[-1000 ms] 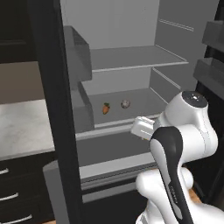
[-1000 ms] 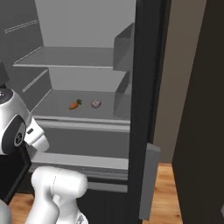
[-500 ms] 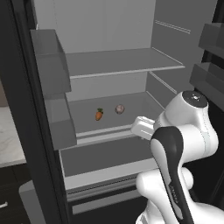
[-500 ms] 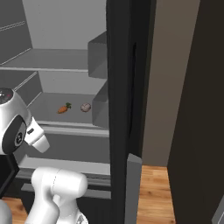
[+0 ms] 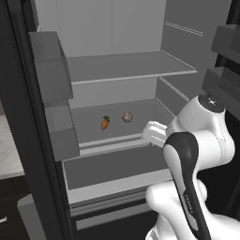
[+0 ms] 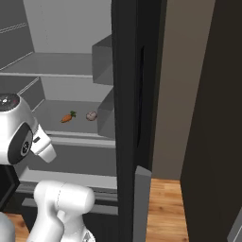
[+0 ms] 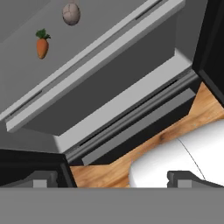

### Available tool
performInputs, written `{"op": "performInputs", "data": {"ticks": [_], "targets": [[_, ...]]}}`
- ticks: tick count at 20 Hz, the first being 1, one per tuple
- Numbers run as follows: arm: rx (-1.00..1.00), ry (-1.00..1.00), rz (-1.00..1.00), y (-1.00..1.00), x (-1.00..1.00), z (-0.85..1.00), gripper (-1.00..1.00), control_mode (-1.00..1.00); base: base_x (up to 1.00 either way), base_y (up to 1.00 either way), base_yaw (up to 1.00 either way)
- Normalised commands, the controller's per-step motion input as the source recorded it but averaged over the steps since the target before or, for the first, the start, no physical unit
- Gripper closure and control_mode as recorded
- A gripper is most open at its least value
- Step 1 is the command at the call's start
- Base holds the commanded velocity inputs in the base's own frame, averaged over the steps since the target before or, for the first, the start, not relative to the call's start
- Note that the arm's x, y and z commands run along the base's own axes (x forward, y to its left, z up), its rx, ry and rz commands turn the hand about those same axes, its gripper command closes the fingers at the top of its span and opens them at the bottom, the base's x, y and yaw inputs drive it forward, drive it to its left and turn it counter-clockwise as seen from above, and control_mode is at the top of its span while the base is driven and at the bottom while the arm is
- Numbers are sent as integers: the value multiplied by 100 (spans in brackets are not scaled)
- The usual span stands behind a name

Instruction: Pick the egg and butter from the fridge and place them by the bowl for mixing.

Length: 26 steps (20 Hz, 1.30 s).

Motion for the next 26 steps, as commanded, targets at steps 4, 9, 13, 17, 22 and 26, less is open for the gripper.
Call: {"op": "performInputs", "data": {"ticks": [4,9,13,17,22,26], "targets": [[0,0,0,-1,11,20,-100,-100,0,0,0],[-6,1,1,0,0,4,-100,-100,0,0,0],[-19,-3,0,0,0,5,-100,-100,0,0,0],[-34,-26,0,0,0,0,-100,-100,0,0,0],[-31,-24,3,0,0,3,-100,-100,0,0,0],[2,0,3,-5,0,20,-100,-100,0,0,0]]}}
